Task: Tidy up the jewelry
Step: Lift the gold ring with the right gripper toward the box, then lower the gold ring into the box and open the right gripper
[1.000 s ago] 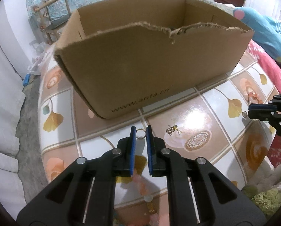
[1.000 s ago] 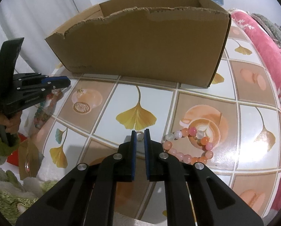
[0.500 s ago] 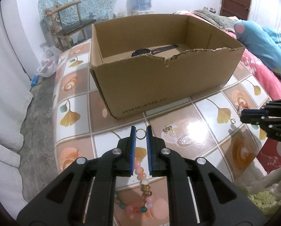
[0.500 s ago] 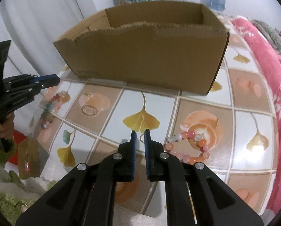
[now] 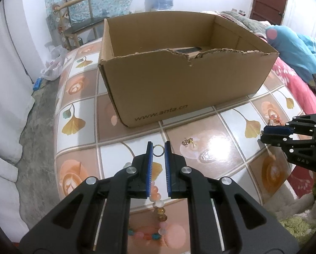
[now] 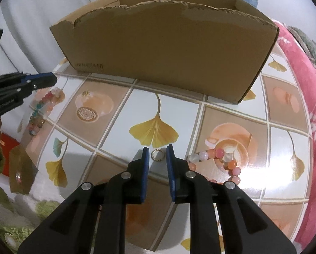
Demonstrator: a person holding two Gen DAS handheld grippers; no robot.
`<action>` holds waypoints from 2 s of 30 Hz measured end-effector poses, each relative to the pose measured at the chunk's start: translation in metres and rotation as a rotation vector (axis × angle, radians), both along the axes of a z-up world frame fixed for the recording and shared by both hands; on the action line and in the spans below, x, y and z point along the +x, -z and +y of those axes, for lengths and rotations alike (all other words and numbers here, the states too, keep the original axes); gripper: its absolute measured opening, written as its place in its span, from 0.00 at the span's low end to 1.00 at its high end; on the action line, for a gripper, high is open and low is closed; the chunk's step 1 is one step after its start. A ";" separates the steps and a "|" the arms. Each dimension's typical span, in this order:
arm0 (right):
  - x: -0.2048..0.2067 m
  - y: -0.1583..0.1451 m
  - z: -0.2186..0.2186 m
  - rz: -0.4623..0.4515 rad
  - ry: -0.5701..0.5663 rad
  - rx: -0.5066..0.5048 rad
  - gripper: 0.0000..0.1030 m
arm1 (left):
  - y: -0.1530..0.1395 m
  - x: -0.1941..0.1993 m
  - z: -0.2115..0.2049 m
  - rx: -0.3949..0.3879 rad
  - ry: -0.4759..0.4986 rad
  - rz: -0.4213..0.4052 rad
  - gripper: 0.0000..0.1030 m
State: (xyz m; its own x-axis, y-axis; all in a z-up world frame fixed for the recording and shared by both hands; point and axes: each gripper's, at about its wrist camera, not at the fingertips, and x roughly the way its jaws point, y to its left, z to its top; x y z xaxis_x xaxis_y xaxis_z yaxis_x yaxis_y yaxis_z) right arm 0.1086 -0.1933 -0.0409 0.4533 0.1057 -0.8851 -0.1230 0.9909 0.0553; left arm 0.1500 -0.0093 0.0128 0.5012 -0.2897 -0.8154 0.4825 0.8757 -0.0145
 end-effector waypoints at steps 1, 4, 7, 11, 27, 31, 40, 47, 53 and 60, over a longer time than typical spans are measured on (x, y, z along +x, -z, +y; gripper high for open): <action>0.000 0.000 0.000 0.004 0.000 -0.004 0.16 | 0.000 0.000 0.001 -0.002 -0.002 0.000 0.10; 0.002 -0.001 0.000 0.010 0.003 0.008 0.11 | 0.000 0.000 0.003 -0.006 -0.005 -0.004 0.10; 0.002 0.000 0.002 0.005 0.007 0.004 0.10 | 0.000 -0.001 0.004 -0.014 -0.007 -0.010 0.10; -0.003 -0.007 -0.001 -0.017 0.012 0.008 0.10 | -0.004 -0.004 0.004 -0.022 -0.007 -0.025 0.10; 0.031 -0.138 -0.015 -0.331 -0.088 0.066 0.10 | -0.089 0.013 -0.013 -0.139 0.063 -0.233 0.10; 0.079 -0.146 -0.020 -0.301 -0.129 0.125 0.10 | -0.091 0.052 -0.026 -0.125 0.073 -0.207 0.10; 0.204 -0.096 -0.028 0.082 -0.168 0.340 0.10 | -0.055 0.149 -0.050 -0.034 0.085 0.063 0.10; 0.255 -0.039 -0.023 0.306 -0.103 0.426 0.11 | -0.039 0.165 -0.059 0.049 0.065 0.129 0.10; 0.262 -0.027 -0.026 0.324 -0.064 0.447 0.11 | -0.039 0.169 -0.062 0.062 0.049 0.132 0.11; 0.256 -0.041 -0.038 0.261 -0.054 0.477 0.20 | -0.046 0.166 -0.057 0.064 0.020 0.084 0.23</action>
